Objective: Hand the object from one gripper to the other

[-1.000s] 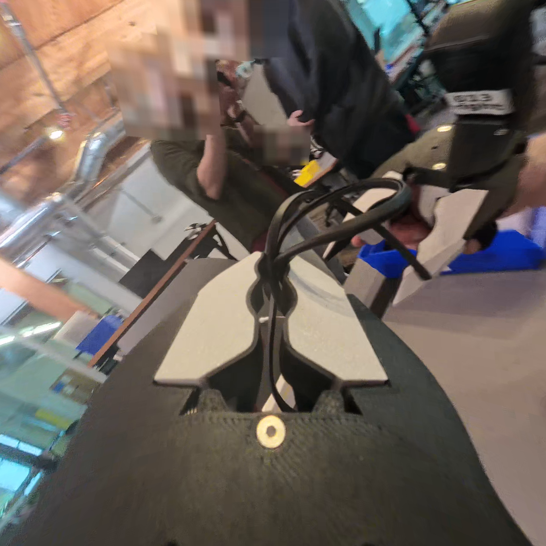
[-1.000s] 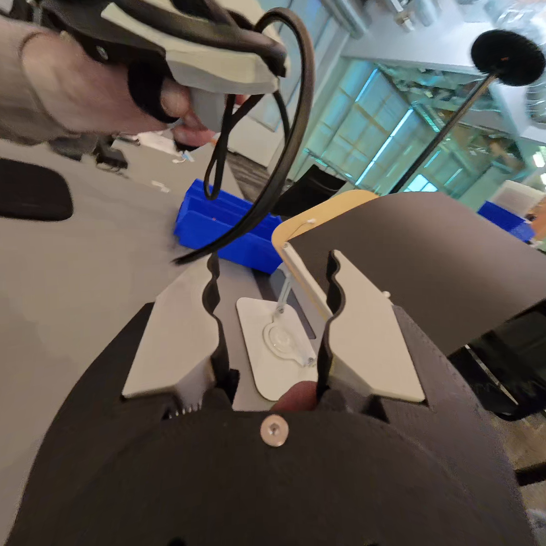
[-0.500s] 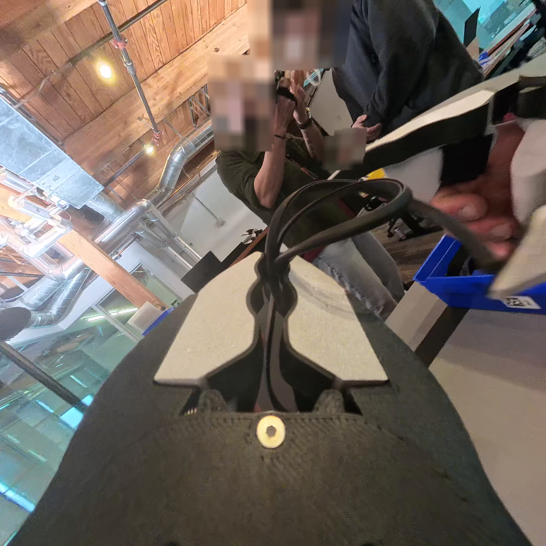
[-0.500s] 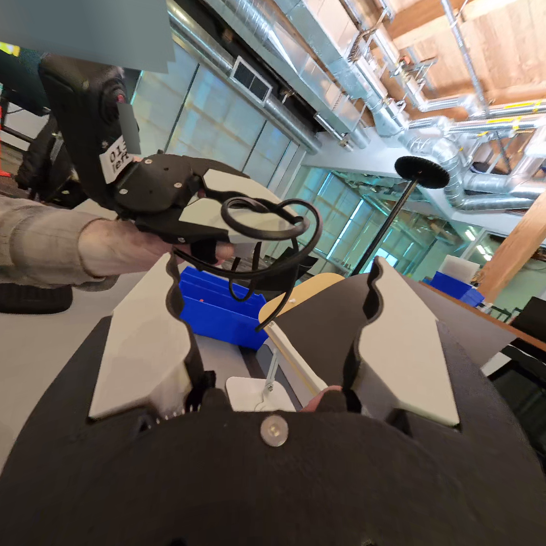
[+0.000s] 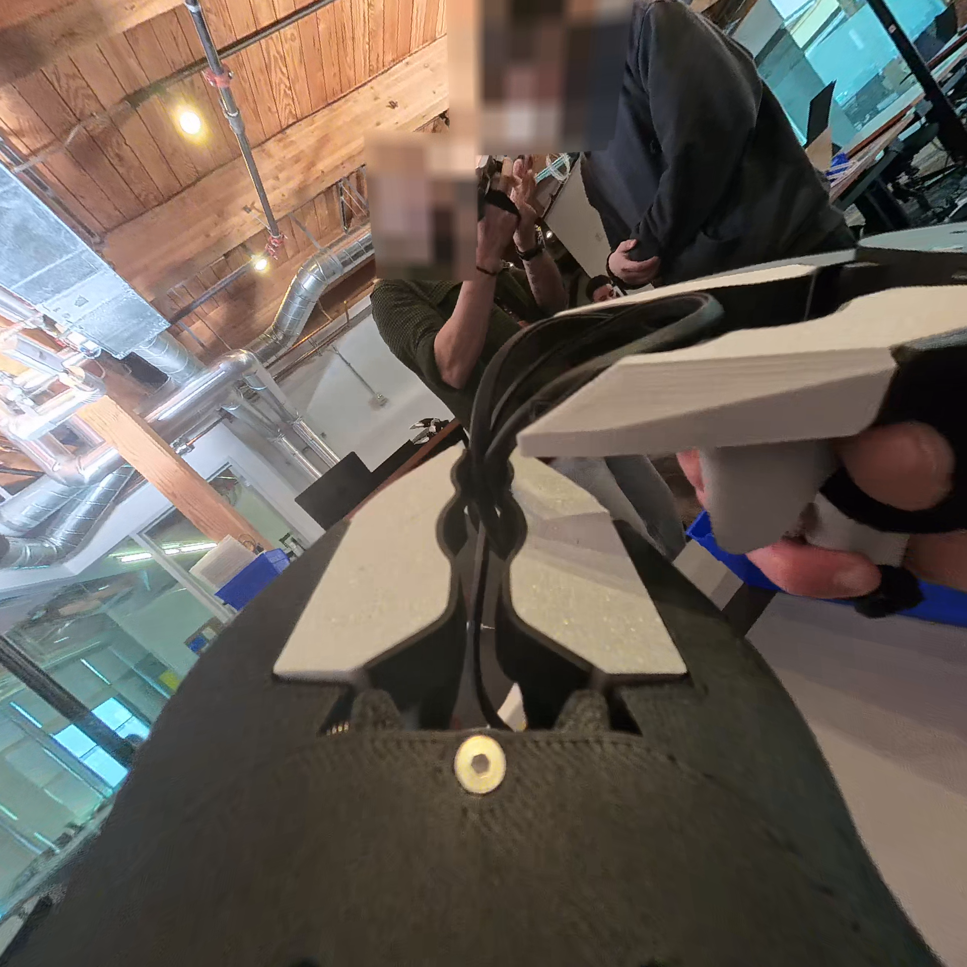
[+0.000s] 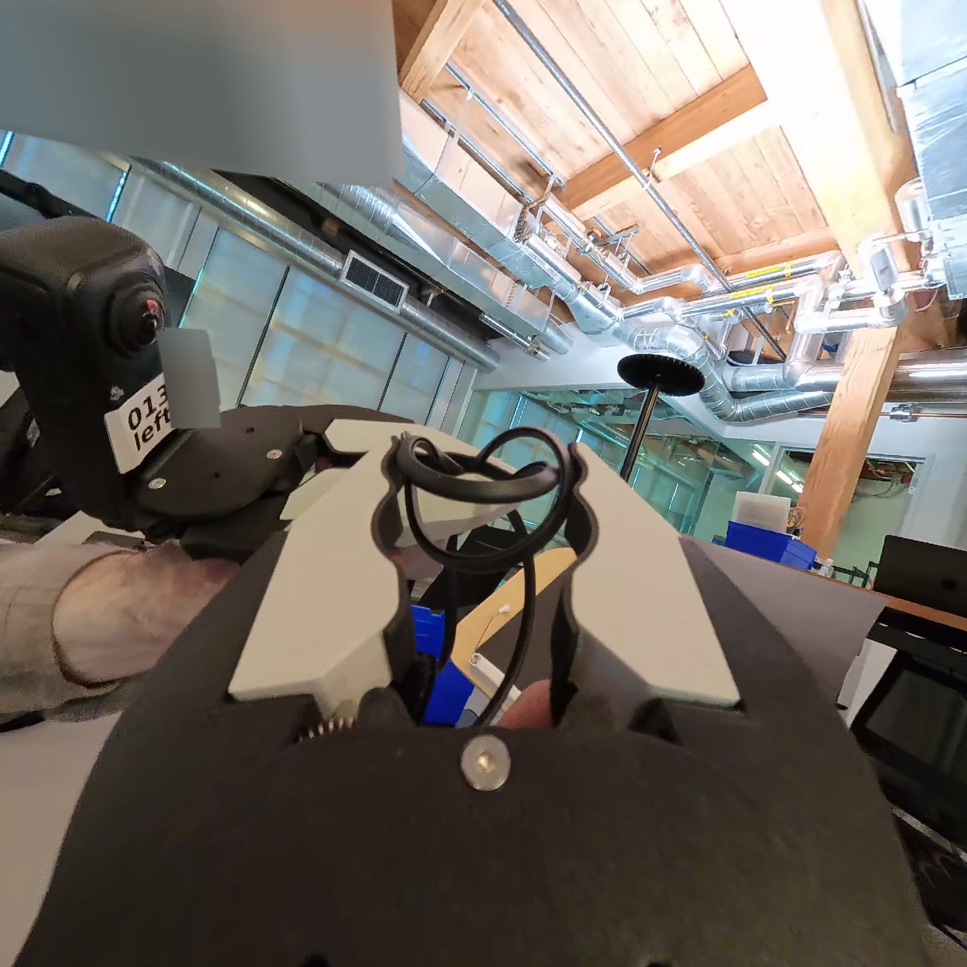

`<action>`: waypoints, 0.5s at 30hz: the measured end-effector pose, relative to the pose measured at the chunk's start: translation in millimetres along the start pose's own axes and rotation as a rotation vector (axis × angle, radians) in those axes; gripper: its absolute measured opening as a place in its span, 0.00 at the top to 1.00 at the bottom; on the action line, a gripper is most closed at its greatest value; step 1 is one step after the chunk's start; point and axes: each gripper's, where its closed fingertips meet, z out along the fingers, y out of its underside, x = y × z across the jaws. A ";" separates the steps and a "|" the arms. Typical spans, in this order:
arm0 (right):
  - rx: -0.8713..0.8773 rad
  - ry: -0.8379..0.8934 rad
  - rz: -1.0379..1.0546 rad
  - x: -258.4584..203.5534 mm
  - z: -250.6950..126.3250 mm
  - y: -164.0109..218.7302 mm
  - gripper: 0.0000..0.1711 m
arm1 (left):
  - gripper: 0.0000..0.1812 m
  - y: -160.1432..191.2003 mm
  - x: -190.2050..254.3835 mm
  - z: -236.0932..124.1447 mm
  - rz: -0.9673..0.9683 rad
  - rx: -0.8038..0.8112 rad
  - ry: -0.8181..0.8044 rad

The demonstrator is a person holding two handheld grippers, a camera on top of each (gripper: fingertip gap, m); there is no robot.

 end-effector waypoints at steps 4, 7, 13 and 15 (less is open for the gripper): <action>0.015 0.003 0.013 0.1 -0.8 -1.6 0.74 | 0.96 1.8 3.5 1.6 -0.053 -0.002 0.001; 0.027 0.006 0.040 2.1 -1.8 -1.2 0.83 | 0.96 0.7 9.7 2.3 -0.057 -0.001 0.011; 0.025 0.025 0.027 0.3 -0.8 1.8 0.92 | 0.96 1.2 20.7 3.4 -0.075 -0.005 0.026; 0.024 0.024 0.019 0.4 -1.2 2.1 0.93 | 0.96 0.6 23.4 3.0 -0.072 -0.005 0.029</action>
